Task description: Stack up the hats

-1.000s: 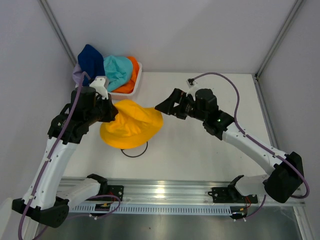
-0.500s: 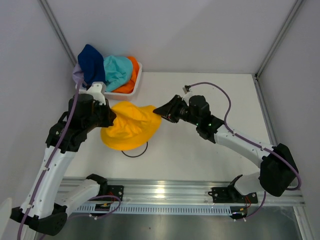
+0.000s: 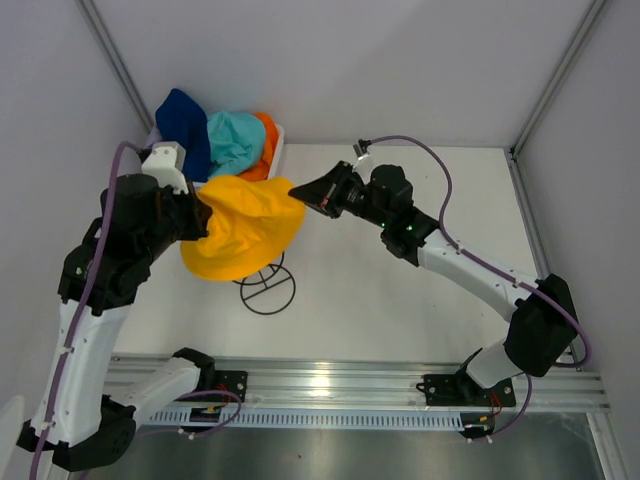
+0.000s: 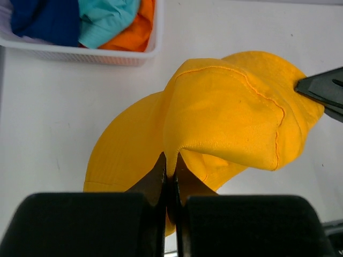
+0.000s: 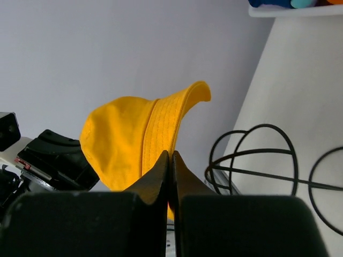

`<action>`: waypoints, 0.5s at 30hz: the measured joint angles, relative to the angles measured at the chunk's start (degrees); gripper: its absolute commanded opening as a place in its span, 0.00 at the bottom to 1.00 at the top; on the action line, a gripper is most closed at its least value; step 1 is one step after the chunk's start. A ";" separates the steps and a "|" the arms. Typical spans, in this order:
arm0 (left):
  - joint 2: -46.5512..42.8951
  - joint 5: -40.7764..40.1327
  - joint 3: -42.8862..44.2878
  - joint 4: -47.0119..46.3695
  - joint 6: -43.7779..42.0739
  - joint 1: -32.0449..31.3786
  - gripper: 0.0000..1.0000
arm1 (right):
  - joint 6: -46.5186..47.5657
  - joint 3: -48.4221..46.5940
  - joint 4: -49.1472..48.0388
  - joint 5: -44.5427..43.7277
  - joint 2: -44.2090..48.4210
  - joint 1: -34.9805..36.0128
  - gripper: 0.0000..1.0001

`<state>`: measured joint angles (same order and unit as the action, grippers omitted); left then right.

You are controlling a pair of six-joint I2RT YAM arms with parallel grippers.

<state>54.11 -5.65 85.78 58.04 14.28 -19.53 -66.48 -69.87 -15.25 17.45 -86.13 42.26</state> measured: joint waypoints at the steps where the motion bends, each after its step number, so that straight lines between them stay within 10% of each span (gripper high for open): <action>1: 0.68 -0.83 1.86 0.72 -0.37 0.00 0.03 | -0.17 -0.92 0.17 -0.76 -0.13 0.31 0.00; 15: 9.99 3.56 9.42 5.40 -4.39 7.08 0.07 | -2.21 -2.99 3.41 -9.57 -3.34 2.73 0.00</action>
<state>64.10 -2.09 95.20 63.44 9.89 -12.45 -68.69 -72.86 -11.84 7.88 -89.47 44.99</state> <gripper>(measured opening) 0.054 0.011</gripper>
